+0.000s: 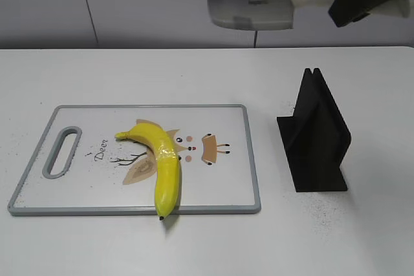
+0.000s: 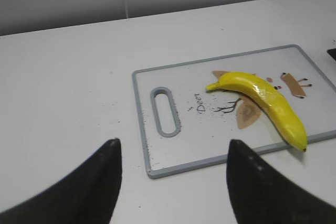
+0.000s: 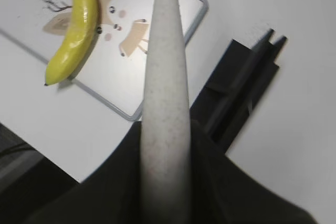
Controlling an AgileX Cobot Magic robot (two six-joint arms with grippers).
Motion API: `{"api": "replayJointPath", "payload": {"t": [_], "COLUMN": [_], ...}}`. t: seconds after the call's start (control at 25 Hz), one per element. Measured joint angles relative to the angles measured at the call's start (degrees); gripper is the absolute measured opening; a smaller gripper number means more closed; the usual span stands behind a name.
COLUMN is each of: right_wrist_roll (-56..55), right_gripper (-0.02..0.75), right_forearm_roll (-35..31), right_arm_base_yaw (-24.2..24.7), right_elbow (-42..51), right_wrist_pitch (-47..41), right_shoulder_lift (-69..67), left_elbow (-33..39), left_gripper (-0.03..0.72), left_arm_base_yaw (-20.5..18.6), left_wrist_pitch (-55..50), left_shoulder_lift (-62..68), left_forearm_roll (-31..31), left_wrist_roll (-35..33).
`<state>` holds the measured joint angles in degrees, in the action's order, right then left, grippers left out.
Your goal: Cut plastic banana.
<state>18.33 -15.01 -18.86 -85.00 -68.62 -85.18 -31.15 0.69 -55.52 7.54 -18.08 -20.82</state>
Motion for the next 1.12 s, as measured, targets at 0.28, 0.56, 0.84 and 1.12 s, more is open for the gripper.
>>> {"api": "replayJointPath", "payload": {"t": [0.28,0.56,0.84,1.12], "right_wrist_roll": [26.0,43.3,52.9,57.4], "right_gripper": [0.167,0.167,0.167,0.167], "right_forearm_roll": [-7.9,-12.1,-13.1,-15.5], "right_arm_base_yaw": [0.0,0.0,-1.4,-4.3], "right_elbow": [0.0,0.0,-0.1,-0.1], "right_wrist_pitch": [-0.6,-0.6,-0.3,2.2], "right_shoulder_lift": [-3.4,-7.9,-12.3,-15.4], "left_elbow": [-4.4,-14.5,-23.6,-29.1], "left_gripper": [0.593,0.593,0.587,0.587], "left_arm_base_yaw": [0.0,0.1,2.9,6.6], "left_wrist_pitch": [1.9,0.2,-1.2,-2.9], "left_shoulder_lift": [19.4,38.5,55.1,68.1], "left_forearm_roll": [-12.8,-21.6,-25.3,-24.0], "left_wrist_roll": [-16.5,-41.2,-58.2,-64.9]}}
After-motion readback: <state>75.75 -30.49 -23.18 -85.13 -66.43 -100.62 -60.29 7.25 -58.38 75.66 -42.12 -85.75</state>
